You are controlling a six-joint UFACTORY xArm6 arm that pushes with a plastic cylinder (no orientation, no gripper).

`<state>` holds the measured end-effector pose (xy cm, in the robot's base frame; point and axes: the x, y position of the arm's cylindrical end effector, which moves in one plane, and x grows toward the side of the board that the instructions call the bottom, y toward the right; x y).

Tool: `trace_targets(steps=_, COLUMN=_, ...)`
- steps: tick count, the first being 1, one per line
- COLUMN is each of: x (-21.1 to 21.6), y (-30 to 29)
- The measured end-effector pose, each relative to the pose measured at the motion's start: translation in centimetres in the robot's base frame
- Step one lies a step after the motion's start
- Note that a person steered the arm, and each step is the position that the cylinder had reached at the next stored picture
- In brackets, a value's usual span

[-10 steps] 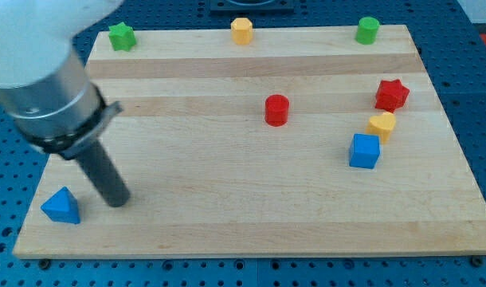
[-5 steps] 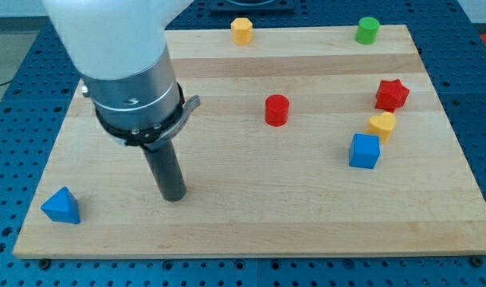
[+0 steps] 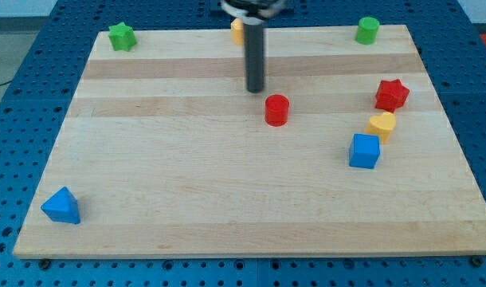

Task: Move the red circle at the bottom center of the board

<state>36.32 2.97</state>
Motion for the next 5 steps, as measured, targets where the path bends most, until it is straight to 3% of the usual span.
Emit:
trace_targets(steps=1, x=2.2, y=3.0)
trace_targets(steps=4, x=7.6, y=2.8)
trace_targets(steps=5, x=7.4, y=1.2)
